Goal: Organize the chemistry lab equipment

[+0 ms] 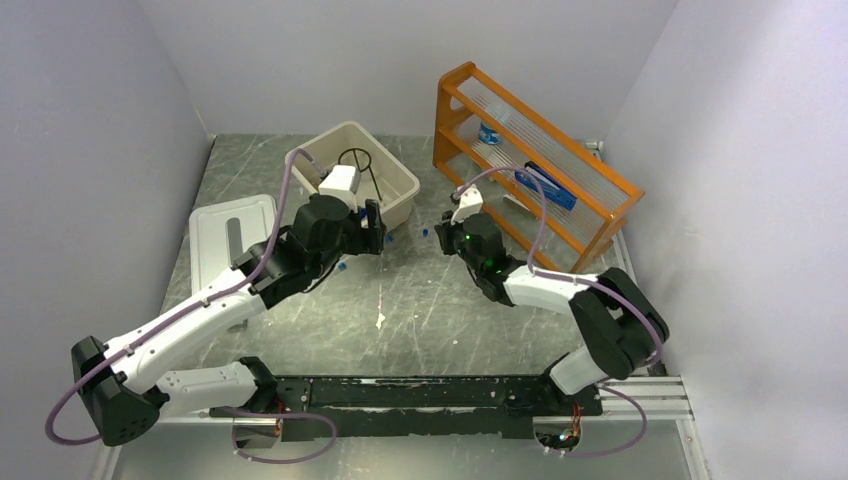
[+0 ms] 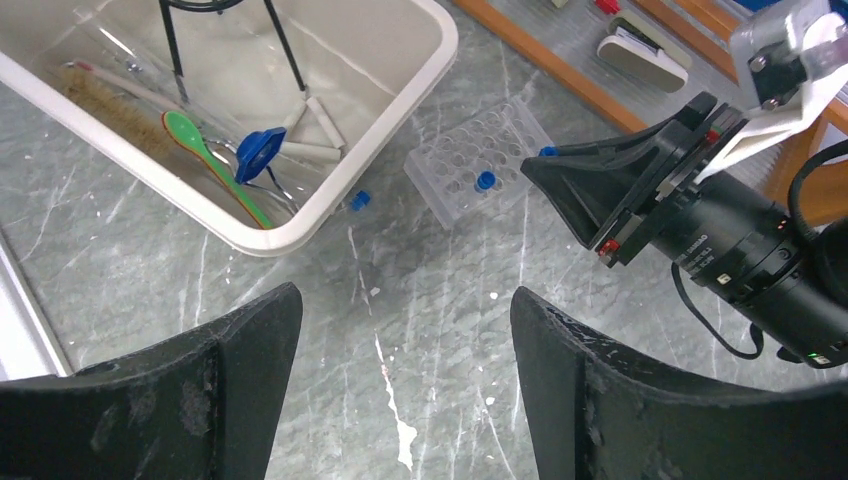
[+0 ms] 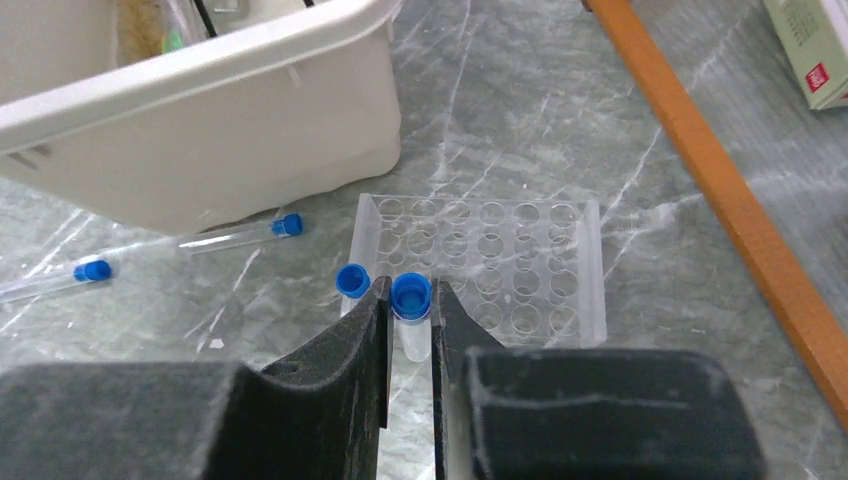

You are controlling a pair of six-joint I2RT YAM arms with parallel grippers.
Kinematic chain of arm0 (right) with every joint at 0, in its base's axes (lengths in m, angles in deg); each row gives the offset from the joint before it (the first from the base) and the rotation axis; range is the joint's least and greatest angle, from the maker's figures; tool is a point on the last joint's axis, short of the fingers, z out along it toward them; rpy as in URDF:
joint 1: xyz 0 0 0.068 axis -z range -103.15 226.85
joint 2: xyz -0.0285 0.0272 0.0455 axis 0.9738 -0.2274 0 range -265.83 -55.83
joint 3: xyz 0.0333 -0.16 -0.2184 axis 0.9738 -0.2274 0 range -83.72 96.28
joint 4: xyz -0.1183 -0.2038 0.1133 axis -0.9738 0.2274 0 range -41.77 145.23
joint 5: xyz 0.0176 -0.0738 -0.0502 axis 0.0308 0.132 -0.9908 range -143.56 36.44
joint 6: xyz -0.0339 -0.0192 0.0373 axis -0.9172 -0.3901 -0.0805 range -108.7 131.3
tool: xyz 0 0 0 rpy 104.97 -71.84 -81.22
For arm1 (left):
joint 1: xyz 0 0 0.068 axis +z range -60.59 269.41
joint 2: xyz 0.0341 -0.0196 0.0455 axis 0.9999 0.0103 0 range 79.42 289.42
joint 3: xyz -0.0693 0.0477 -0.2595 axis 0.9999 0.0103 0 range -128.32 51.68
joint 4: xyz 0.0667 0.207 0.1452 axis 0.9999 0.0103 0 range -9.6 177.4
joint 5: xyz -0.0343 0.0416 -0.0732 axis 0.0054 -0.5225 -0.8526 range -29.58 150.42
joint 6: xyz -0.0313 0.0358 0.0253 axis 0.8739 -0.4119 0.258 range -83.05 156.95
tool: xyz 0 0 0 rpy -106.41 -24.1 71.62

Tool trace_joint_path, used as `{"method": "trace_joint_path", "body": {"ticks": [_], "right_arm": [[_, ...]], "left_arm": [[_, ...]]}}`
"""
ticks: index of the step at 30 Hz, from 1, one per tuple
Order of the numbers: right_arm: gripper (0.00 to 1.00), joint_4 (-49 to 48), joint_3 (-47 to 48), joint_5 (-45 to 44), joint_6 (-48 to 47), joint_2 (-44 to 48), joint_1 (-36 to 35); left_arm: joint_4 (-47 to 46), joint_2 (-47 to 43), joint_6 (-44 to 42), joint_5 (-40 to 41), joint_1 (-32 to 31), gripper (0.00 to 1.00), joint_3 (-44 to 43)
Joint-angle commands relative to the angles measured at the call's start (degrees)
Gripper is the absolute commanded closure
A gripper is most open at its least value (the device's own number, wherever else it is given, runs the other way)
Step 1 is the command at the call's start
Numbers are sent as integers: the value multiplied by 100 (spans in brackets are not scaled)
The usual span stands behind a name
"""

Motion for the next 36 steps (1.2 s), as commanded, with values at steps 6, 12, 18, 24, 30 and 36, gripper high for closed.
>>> {"method": "trace_joint_path", "body": {"ticks": [6,12,18,24,30,36], "right_arm": [[88,-908,4,197,-70,-410,-3],[87,-1087,-8,137,-157,-551,-1],[86,-1158,-12,113,-138,-698,-3],[85,-1380,-91,46,-261,-779,-2],[83,-1554,-120,12,-336,-908,0],[82,-1543,-119,52,-311,-1002,-1]], "left_arm": [[9,-58,195,-337,359,21,62],[-42,-67,232,-408,446,21,116],[-27,-66,248,-422,496,21,134],[-44,-117,242,-440,532,21,169],[-36,-135,250,-430,553,22,191],[-18,-146,250,-425,573,22,210]]}}
